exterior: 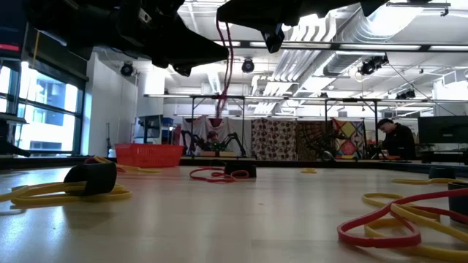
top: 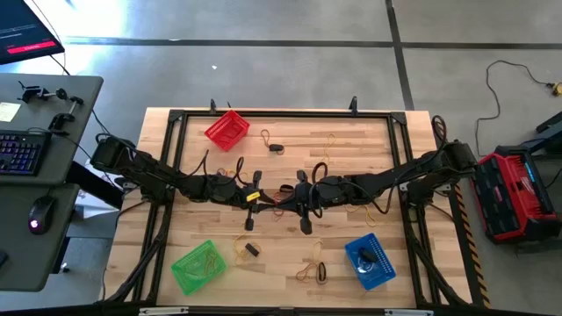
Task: Sort rubber bands into baskets
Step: Put the red rubber band into the red basket, then put the black rubber band into the blue basket
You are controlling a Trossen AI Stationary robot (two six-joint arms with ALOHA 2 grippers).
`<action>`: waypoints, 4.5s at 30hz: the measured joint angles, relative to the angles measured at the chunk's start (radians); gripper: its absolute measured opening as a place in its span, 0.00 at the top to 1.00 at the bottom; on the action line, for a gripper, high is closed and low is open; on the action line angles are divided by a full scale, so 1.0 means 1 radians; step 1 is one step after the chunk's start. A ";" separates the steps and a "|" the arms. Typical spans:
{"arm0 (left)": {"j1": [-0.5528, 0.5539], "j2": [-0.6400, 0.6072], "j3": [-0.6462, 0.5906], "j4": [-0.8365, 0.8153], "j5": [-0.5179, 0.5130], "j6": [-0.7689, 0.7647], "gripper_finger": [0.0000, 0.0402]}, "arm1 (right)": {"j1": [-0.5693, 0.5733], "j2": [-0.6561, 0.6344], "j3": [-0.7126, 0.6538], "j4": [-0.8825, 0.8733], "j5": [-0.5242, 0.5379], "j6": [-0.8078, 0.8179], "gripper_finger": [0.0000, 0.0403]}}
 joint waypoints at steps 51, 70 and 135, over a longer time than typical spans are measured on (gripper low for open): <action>0.142 -0.433 -0.001 -0.534 -0.305 -0.021 1.00 | 0.047 0.000 0.000 -0.065 0.205 -0.060 0.97; 0.699 -0.535 -0.001 -0.772 -0.281 -0.004 1.00 | 0.045 -0.001 0.000 -0.083 0.227 -0.060 0.97; 0.618 -0.634 -0.124 -0.874 -0.054 0.006 1.00 | 0.045 0.007 0.000 -0.153 0.227 0.008 0.97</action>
